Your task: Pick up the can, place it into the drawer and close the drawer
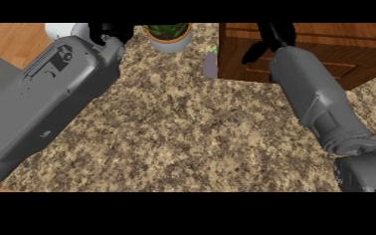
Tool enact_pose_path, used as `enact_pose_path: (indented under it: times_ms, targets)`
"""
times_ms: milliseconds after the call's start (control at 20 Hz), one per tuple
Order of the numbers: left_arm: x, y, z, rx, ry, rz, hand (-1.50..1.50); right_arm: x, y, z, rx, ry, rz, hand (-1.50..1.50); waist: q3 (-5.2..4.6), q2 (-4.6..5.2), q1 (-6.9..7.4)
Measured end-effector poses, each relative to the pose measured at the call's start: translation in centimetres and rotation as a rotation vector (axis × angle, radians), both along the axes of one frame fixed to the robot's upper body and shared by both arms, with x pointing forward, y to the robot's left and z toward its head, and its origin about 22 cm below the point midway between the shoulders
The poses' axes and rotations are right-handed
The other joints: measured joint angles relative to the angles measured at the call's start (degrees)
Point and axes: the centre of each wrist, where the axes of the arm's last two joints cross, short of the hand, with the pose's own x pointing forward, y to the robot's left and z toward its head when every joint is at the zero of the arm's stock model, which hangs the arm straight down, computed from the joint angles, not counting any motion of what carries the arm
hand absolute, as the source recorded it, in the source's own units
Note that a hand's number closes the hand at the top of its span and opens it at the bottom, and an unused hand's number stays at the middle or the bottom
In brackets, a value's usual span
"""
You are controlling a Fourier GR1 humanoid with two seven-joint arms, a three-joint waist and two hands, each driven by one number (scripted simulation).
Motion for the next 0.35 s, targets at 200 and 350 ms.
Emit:
enact_pose_path:
  times_ms: [200, 350]
  targets:
    - [-0.2, 0.3, -0.3, 0.003, 0.003, 0.004, -1.50, 0.2, 0.1, 0.4, 0.214, 0.029, 0.024, -1.50, -0.04, -0.29, -0.42]
    - [-0.3, 0.5, -0.1, 0.003, 0.002, 0.004, -1.50, 0.5, -0.1, 1.3, 0.353, 0.043, 0.047, -1.50, -0.12, -0.54, -0.41]
